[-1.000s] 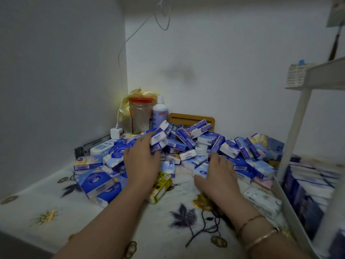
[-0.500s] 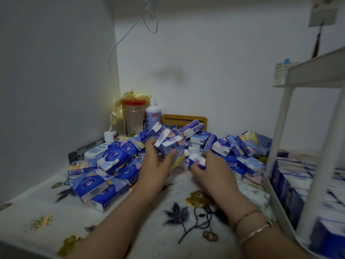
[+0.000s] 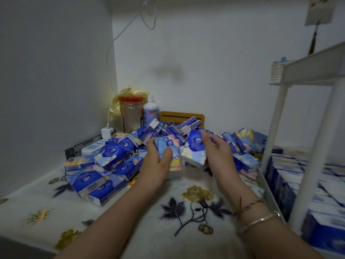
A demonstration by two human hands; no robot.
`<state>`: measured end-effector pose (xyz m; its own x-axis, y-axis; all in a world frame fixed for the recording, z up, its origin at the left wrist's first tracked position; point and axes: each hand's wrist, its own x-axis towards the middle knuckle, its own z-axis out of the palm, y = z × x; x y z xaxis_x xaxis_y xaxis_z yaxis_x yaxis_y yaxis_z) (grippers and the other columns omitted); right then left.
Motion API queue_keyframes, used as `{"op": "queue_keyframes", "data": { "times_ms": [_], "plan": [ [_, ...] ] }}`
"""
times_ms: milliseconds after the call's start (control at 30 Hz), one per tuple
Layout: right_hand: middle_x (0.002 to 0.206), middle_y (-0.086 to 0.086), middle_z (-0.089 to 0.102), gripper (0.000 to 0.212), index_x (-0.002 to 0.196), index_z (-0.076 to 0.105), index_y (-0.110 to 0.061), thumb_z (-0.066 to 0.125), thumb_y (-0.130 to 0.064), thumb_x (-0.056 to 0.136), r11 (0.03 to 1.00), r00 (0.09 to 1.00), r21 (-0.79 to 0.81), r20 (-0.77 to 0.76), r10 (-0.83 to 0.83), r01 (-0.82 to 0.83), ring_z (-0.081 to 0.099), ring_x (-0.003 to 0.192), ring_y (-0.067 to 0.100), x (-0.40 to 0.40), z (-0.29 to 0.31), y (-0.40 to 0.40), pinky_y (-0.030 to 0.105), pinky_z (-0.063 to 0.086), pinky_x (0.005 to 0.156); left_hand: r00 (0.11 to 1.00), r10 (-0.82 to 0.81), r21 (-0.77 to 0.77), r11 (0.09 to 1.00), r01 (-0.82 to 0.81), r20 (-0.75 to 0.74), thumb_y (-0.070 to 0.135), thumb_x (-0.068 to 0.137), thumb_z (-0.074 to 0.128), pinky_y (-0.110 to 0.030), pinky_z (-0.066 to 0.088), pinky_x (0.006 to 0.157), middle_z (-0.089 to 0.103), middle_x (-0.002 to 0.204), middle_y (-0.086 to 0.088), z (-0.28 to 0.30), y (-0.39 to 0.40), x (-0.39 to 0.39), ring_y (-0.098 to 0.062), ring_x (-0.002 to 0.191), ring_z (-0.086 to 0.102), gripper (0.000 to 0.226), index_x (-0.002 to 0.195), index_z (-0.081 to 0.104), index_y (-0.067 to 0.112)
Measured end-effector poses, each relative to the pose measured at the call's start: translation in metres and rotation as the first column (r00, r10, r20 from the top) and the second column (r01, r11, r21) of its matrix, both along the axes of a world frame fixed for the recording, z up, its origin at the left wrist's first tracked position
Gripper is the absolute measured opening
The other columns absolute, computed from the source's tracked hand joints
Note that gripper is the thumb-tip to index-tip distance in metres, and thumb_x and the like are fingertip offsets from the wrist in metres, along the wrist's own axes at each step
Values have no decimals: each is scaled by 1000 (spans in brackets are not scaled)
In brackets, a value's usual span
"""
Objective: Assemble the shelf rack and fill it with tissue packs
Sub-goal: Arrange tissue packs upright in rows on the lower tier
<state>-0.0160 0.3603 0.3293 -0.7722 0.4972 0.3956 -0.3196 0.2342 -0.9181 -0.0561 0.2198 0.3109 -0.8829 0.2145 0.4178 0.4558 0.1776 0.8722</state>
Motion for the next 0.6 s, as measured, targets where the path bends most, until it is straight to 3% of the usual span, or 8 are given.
{"op": "queue_keyframes", "data": {
  "times_ms": [67, 167, 233, 300, 367, 467, 533, 600],
  "plan": [
    [76, 29, 51, 26, 89, 65, -19, 51, -40, 95, 991, 997, 128, -54, 52, -44, 47, 65, 21, 2, -2, -7, 35, 40, 59, 999, -34, -24, 999, 34, 0, 27, 101, 39, -34, 49, 74, 62, 102, -8, 1, 2, 3, -22, 86, 61, 23, 123, 38, 22],
    [74, 20, 54, 28, 93, 62, -12, 50, -36, 96, 971, 992, 236, -104, 77, -51, 49, 59, 14, 8, -3, -16, 31, 40, 58, 994, -88, 23, 996, 87, 57, 36, 102, 31, -6, 43, 65, 61, 104, 9, 4, 3, 20, 5, 83, 58, 30, 130, 39, 30],
    [83, 9, 60, 25, 95, 59, -14, 48, -37, 97, 959, 991, 281, -122, 60, -23, 58, 74, 16, 11, -6, -23, 31, 45, 65, 990, -124, 36, 992, 122, 73, 56, 95, 27, -13, 40, 83, 57, 124, 10, 5, 2, 33, 5, 103, 55, 53, 141, 32, 31],
    [103, -1, 56, 18, 99, 53, -24, 44, -39, 98, 945, 992, 327, -126, 16, 26, 51, 102, 15, 16, -6, -33, 23, 41, 83, 984, -155, 37, 988, 152, 86, 67, 83, 27, -22, 32, 95, 45, 138, 10, 10, -4, 43, -2, 121, 45, 73, 147, 23, 32],
    [119, -8, 49, 24, 110, 47, -32, 37, -49, 96, 969, 994, 231, -42, 97, -84, 42, 119, 11, 24, 0, -42, 24, 35, 97, 979, -186, 52, 982, 182, 89, 60, 88, 32, -25, 34, 99, 44, 135, 11, 18, -10, 50, -3, 118, 46, 62, 144, 21, 34],
    [132, -17, 41, 61, 140, 34, -33, 28, -64, 88, 942, 935, 0, 125, 332, -335, 40, 122, 3, 47, 12, -52, 25, 32, 102, 970, -229, 49, 973, 225, 84, 50, 95, 35, -27, 32, 107, 39, 131, 16, 27, -23, 67, -4, 121, 43, 46, 138, 19, 42],
    [141, -13, 42, 72, 146, 30, -32, 36, -69, 84, 891, 880, -98, 142, 453, -443, 47, 123, 5, 57, 15, -53, 30, 34, 108, 983, -179, -16, 984, 180, 42, 59, 93, 35, -27, 28, 107, 31, 128, 15, 29, -26, 75, -5, 126, 35, 59, 145, 15, 40],
    [136, 3, 56, 67, 142, 39, -22, 53, -57, 87, 802, 817, -257, 74, 572, -539, 60, 117, 15, 76, 19, -48, 38, 42, 107, 994, -112, -91, 990, 110, -12, 69, 75, 28, -38, 31, 110, 29, 122, 8, 34, -26, 87, -17, 129, 35, 75, 145, 16, 44]
  ]
}}
